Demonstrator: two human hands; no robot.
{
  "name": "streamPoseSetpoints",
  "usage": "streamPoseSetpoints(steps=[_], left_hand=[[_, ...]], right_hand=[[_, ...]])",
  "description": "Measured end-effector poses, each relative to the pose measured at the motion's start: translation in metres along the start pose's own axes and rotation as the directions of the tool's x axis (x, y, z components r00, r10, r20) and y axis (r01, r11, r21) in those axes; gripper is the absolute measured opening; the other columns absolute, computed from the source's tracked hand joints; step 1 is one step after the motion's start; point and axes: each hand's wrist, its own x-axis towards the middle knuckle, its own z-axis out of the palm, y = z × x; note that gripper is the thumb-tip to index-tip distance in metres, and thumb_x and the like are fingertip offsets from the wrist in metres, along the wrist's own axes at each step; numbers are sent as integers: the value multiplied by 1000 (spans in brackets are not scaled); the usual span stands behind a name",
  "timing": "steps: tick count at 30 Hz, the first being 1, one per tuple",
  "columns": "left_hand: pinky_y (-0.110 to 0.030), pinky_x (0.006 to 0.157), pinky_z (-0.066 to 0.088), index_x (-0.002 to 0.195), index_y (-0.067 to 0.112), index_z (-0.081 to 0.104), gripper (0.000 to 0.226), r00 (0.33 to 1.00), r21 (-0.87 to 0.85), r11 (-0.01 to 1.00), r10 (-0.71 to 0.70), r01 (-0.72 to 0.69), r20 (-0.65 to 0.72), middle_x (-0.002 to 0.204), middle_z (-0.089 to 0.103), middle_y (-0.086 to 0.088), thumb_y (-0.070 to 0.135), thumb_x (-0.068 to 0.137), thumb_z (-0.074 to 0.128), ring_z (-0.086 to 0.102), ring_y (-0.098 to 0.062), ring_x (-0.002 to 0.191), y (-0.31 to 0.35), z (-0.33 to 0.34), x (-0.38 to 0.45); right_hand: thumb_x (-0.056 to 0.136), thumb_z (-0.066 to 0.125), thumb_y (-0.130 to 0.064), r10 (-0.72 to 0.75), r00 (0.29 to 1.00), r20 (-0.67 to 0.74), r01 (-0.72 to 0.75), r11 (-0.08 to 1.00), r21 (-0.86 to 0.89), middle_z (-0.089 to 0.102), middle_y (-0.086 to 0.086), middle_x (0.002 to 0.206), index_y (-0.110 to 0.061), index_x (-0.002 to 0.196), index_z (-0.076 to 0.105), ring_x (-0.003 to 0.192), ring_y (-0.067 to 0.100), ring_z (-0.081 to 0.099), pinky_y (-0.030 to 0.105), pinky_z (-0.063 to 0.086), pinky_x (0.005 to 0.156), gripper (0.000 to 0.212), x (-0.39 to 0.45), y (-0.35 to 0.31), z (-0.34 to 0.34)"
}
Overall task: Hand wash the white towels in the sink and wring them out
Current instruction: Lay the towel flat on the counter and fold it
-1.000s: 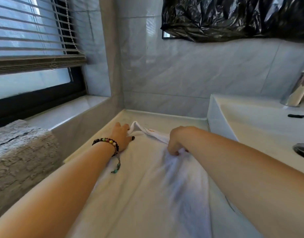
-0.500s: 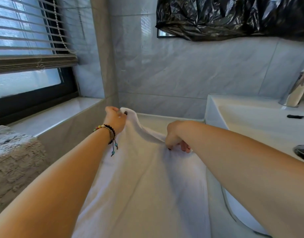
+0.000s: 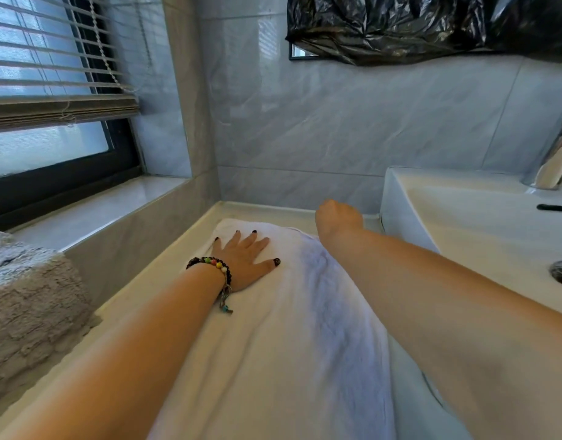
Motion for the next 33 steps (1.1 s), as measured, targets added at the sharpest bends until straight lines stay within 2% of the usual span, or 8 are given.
streamPoseSetpoints(steps=[3,5,9,13,18,24,28,33], left_hand=[[-53,122,-1,158,35,3,73,999,25,1000,-7,8,-38,166,-7,5,69,96,19,-6,-22,153,2,-4,-6],[-51,123,5,158,29,5,72,995,94,996,3,7,-99,167,-2,0,65,98,21,1,-22,153,7,-9,-14],[-44,119,25,157,20,17,61,990,-1,998,-60,61,-125,162,23,-7,48,104,31,24,-25,148,21,-23,-46],[-39,120,20,158,16,14,63,997,-80,994,-79,77,-17,164,18,-9,48,105,29,18,-26,150,28,-30,-101],[-38,117,26,153,12,26,53,980,-91,977,-196,193,-27,159,28,-8,36,106,33,27,-25,147,8,-17,-156],[-36,117,22,151,10,28,54,973,-166,960,-230,224,-19,160,25,-10,40,106,27,25,-25,147,-11,2,-220],[-43,123,-5,159,22,2,60,986,-46,986,-160,162,37,166,-7,0,45,106,14,-10,-17,153,-36,19,-234],[-41,124,5,159,20,4,65,976,-150,973,-192,177,-98,167,1,-5,50,104,23,0,-19,153,-52,19,-254]], right_hand=[[89,57,-9,-41,981,-190,48,998,31,36,23,146,-4,134,41,135,38,36,43,35,106,48,-9,-12,13],[87,58,-10,-123,970,-212,149,982,113,46,15,133,-8,125,46,123,34,46,38,41,92,41,-21,-22,21],[93,50,-26,29,999,19,-35,884,466,45,15,137,-7,132,43,128,34,43,37,40,93,44,-28,-23,33],[92,41,-59,145,970,195,-220,862,457,28,16,149,-15,144,35,139,36,24,42,26,108,68,-21,-7,39],[94,48,-37,29,991,127,-101,794,599,26,11,151,-14,145,32,137,32,25,43,29,108,58,-64,-40,22],[97,29,-61,-357,925,129,254,835,488,9,11,158,-12,150,17,146,30,7,42,18,116,73,-225,-45,12],[86,15,-78,-384,895,227,305,898,316,-24,3,160,-23,154,-13,146,20,-23,40,-9,120,92,-265,-29,39],[91,18,-71,-369,916,155,295,885,361,-20,2,161,-22,154,-11,147,19,-20,40,-7,121,85,-280,-23,32]])
